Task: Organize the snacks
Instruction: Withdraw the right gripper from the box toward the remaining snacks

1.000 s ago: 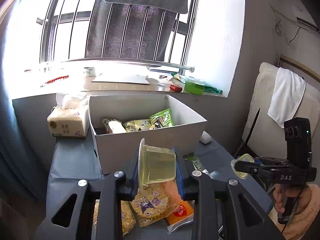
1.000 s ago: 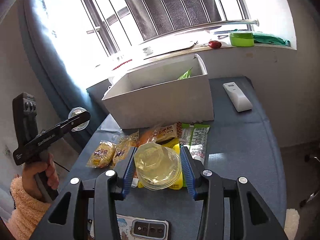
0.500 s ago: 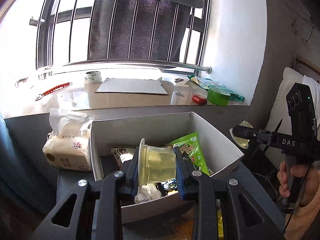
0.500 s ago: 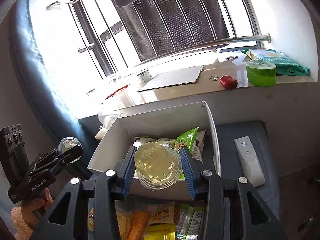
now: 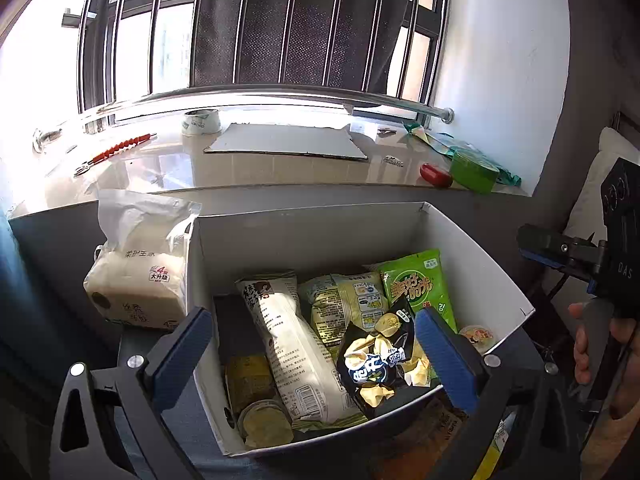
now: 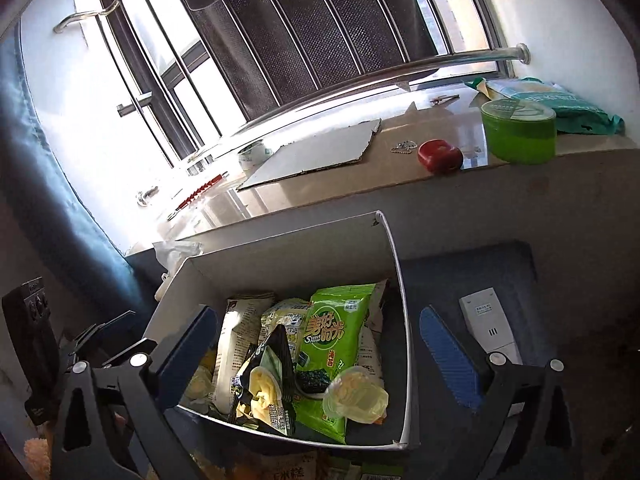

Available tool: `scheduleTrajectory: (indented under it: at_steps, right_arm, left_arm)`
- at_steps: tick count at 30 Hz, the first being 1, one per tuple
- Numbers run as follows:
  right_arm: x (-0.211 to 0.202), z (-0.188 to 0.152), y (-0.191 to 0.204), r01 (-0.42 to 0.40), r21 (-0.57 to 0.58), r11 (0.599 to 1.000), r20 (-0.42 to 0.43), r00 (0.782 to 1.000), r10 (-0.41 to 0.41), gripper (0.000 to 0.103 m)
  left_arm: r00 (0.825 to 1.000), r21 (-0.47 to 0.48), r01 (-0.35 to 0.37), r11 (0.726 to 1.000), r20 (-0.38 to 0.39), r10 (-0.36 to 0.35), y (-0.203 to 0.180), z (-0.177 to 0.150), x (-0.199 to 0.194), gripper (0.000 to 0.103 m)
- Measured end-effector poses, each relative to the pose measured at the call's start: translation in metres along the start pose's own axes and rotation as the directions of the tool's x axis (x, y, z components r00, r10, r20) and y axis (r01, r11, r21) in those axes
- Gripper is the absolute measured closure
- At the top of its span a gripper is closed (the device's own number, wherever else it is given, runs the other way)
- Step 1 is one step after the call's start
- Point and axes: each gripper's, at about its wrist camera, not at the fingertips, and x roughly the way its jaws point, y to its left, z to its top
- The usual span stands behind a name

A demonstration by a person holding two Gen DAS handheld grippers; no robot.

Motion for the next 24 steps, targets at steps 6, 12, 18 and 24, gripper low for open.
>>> scheduleTrajectory:
  at_steps: [6,12,18,24]
  right_arm:
    - [-0.028,-0.015,0.012,-0.021,-0.048,0.999,-0.016,1.0,0.021,0.0]
    - [-0.076,-0.064,0.024,-0.037,-0.152,0.988,-0.037,0.999,0.032,0.0]
    - [-0.12,-0.127,0.024,-0.024,-0.194,0.981,-0.042,0.999,0.016,0.0]
    - [-0.146,-0.188,0.024,0.009,-0.13,0.991,-0.039,0.999,-0.014,0.0]
  left_arm:
    - [1.0,0.025,-0.013,1.0,0.02,0.012,-0.014,-0.019,-0.038,0.0]
    - [0.999,0.069,0.018,0.997,0.03,-0.02,-0.037,-0.07,-0.089,0.0]
    - [0.999,0.004,0.05,0.999,0.02,-0.05,-0.048,-0.139,-0.119,0.0]
    - [0.999,-0.129,0.025,0.991,0.034,-0.021,-0.05,-0.206,-0.139,0.0]
